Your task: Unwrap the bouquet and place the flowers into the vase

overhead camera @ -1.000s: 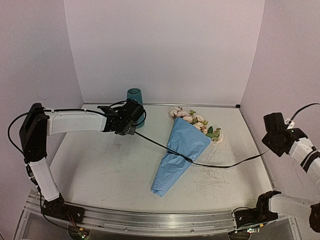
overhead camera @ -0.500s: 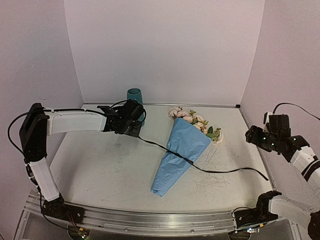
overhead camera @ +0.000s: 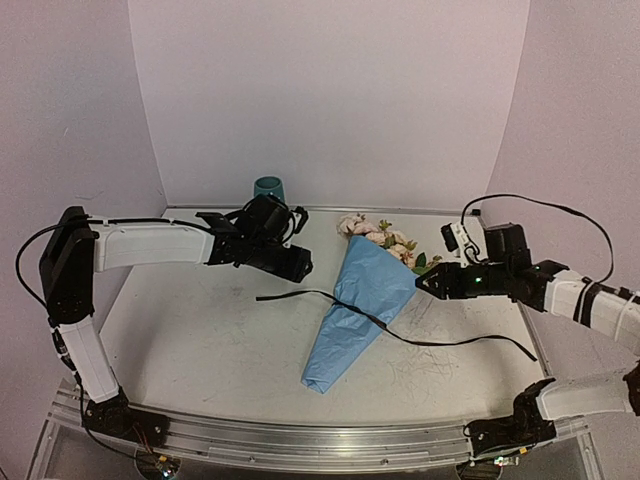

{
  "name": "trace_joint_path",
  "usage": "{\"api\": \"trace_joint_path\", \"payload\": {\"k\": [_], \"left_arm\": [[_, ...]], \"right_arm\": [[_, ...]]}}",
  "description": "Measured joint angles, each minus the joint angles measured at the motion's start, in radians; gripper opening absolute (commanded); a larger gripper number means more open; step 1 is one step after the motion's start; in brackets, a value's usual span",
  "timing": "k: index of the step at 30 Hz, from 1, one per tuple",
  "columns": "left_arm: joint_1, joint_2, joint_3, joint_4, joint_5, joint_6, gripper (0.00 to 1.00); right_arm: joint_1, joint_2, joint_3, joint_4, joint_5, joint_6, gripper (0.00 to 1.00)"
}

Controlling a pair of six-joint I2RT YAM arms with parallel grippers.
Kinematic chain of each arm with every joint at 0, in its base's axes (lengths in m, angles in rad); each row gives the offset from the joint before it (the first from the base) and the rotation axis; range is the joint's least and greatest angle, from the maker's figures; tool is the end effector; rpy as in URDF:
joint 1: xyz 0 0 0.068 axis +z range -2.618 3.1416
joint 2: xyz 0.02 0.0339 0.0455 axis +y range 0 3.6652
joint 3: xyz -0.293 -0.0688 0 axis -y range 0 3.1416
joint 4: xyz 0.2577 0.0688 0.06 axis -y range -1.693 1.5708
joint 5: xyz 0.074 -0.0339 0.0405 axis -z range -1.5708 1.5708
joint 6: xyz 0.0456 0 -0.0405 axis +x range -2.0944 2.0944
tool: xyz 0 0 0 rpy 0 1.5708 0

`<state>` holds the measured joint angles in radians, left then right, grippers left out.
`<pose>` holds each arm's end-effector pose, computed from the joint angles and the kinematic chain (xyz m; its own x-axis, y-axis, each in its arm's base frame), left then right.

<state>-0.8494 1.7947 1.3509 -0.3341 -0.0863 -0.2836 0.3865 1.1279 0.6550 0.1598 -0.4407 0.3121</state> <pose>0.2860 -0.3193 0.2589 -0.6429 0.3089 -0.7009 0.5496 0.8234 -0.1413 0.2342 0.1163 0.2788 -0.4916 0.0998 -0.8651 -0.5946 0.6873 0.4172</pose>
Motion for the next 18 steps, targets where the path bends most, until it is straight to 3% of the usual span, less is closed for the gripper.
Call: {"api": "trace_joint_path", "payload": {"k": [10,18], "left_arm": [[-0.012,0.000,0.004,0.030,0.034,0.000,0.62],[-0.012,0.000,-0.001,0.031,0.004,-0.001,0.62]], "right_arm": [[0.168,0.258,0.137,0.046,0.083,-0.030,0.40],[0.283,0.445,0.245,0.048,0.143,-0.053,0.38]]}}
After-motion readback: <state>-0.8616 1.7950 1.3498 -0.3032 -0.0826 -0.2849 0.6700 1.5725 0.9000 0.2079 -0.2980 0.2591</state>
